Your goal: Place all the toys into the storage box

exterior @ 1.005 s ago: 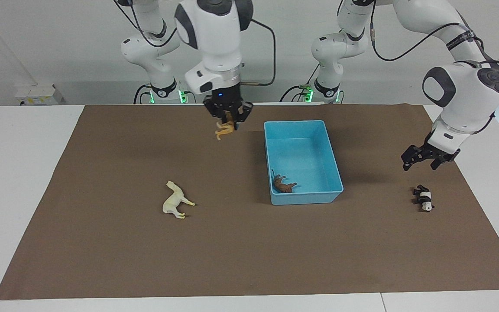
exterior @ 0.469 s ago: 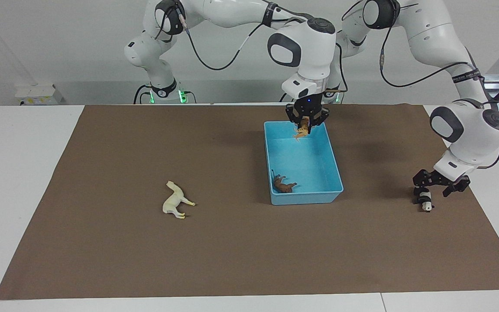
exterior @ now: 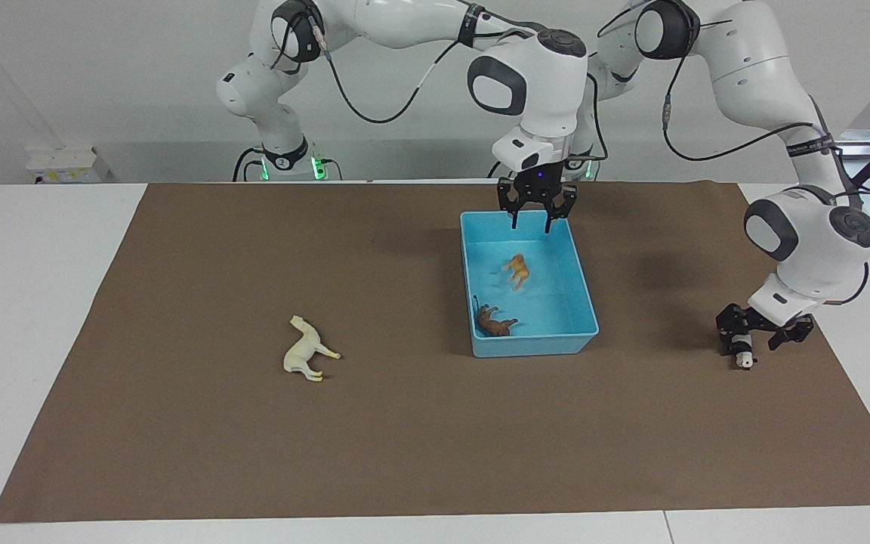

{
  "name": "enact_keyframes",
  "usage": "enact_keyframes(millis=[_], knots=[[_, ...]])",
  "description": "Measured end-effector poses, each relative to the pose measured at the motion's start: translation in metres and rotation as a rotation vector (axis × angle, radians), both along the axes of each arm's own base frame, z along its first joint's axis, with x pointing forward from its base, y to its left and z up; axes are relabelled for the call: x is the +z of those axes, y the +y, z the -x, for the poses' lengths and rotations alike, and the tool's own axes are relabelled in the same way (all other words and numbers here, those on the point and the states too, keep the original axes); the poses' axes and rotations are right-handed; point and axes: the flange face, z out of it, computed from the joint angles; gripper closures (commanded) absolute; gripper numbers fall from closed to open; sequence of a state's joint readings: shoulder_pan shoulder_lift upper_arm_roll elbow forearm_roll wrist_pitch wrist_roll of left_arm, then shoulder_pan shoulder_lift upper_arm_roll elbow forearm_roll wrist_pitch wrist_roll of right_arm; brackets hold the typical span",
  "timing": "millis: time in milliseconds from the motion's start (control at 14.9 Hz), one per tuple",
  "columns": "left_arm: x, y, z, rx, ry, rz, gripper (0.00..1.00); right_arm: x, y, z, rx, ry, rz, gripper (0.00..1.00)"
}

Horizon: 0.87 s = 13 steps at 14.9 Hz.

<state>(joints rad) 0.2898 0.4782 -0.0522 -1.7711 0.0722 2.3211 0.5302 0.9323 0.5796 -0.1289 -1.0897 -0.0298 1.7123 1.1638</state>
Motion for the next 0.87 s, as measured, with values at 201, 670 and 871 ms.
enact_keyframes(millis=[201, 670, 871], knots=[[-0.014, -0.003, 0.007, -0.003, 0.007, 0.004, 0.05, 0.015, -0.07, -0.05, -0.089, 0.027, 0.043, 0.0], [-0.007, -0.013, 0.005, 0.137, -0.006, 0.015, 1.0, -0.042, -0.296, -0.172, -0.159, 0.084, 0.068, 0.0], [0.0, -0.019, 0.003, 0.192, 0.025, 0.021, 1.0, -0.081, -0.357, -0.178, -0.123, 0.038, 0.041, 0.0]])
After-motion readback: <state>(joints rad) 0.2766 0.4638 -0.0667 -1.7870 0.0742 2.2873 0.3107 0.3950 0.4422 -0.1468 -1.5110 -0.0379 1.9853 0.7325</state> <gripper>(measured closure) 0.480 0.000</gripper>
